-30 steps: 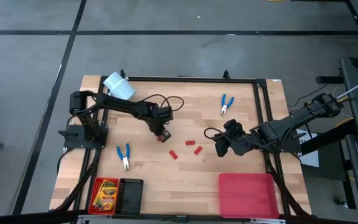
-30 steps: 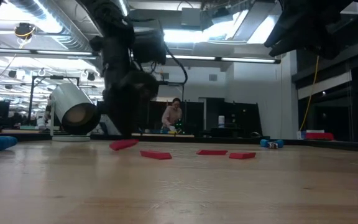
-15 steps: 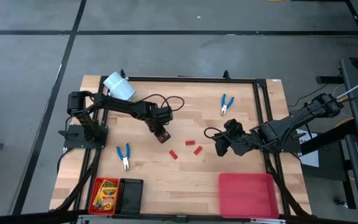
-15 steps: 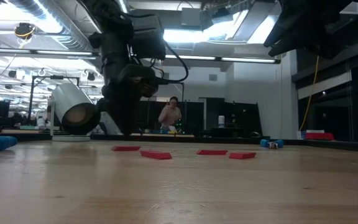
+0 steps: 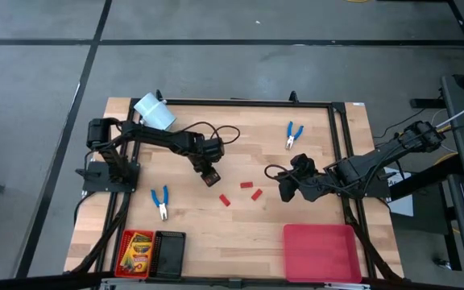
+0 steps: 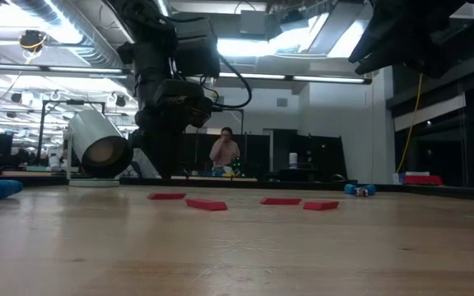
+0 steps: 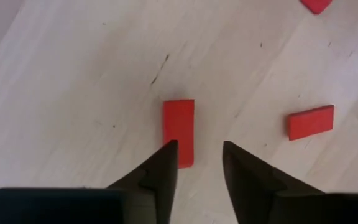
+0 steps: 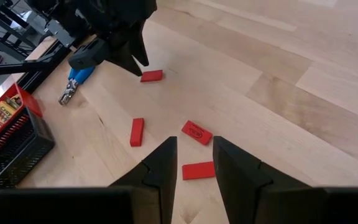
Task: Pick & Place School Supplies
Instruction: Put the red eraser into the black basket
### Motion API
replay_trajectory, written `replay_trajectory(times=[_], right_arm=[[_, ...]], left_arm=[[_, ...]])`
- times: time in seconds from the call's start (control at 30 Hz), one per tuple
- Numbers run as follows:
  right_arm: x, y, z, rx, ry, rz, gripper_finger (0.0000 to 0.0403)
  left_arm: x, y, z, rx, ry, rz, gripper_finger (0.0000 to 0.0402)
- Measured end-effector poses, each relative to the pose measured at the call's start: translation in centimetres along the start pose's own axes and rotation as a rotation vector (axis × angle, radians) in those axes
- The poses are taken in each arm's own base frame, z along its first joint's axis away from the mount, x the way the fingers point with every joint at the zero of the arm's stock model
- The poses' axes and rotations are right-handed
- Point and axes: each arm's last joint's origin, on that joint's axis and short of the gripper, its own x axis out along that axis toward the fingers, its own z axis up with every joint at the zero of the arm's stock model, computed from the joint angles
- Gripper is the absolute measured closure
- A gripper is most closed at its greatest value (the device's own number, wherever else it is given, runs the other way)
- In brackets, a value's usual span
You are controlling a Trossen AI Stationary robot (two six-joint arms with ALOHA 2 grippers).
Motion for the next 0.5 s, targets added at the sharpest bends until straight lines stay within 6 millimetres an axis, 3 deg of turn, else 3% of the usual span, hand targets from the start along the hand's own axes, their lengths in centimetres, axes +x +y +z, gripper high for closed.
replay_trajectory(times=[0.23,0.5], right_arm=[[0.0,0.0,0.0,-0.002,-0.003,-0.004,0.0295],[0.0,-0.1,0.0,0.006,0.0,-0.008,0.0295]], left_arm=[[0.9,-0.5,-0.2,0.036,0.019,0.003,0.023],[2.0,-0.4,-0.2,0.03,0.037,0.022,0.0231]])
